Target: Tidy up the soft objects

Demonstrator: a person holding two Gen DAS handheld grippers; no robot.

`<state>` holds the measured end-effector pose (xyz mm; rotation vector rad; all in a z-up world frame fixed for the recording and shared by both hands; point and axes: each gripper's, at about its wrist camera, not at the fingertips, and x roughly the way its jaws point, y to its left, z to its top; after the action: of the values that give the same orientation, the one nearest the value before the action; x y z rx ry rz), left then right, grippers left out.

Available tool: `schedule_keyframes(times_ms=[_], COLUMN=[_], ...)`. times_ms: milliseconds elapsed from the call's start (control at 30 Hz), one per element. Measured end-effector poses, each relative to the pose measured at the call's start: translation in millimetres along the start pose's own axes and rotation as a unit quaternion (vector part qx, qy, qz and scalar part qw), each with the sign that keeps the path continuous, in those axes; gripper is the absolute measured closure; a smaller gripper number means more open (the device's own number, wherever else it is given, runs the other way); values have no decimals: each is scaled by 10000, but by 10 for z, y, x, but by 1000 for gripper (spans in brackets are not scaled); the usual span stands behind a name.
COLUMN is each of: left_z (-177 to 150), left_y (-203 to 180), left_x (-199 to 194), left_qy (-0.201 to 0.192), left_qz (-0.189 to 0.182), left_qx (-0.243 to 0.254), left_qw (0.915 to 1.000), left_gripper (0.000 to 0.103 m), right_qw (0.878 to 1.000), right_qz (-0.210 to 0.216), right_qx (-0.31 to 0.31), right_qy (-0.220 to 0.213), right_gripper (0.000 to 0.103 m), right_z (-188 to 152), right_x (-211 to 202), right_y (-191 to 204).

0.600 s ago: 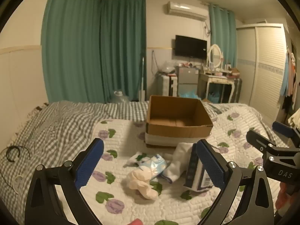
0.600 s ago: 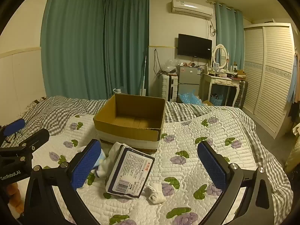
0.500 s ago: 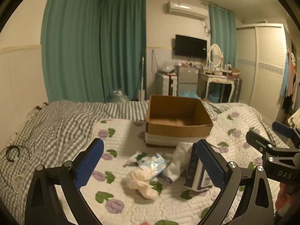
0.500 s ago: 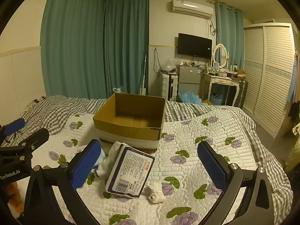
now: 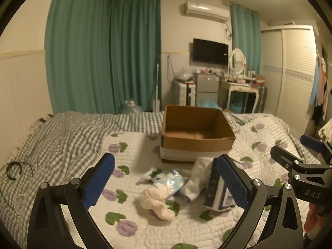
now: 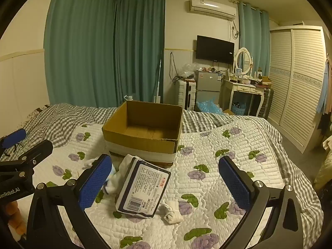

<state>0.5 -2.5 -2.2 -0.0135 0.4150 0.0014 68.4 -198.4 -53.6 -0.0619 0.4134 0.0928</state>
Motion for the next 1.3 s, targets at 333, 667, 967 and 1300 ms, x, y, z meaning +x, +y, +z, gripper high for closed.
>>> schedule_keyframes(times_ms=[333,667,967,1300], left_z=[-6,-66,-67,-63], left_y=[1,13,19,23], left_x=[0,4,4,9], left_qy=[-3,-4,-2,8], left_qz=[-2,12,2,4], left_qx=[7,-45,-44,-50], left_qw=[10000,10000,10000,10000], left_gripper=[2,2,2,2], right_qw=[10000,10000,10000,10000], right_qz=[-7,-14,-19,-26], right_qx=[-3,-19,-31,-42], right_qy=[19,24,30,40], right_gripper=[0,0,0,0], right_z=[14,-30,-31,-41], right_x=[4,28,31,39], right_y=[28,3,5,6])
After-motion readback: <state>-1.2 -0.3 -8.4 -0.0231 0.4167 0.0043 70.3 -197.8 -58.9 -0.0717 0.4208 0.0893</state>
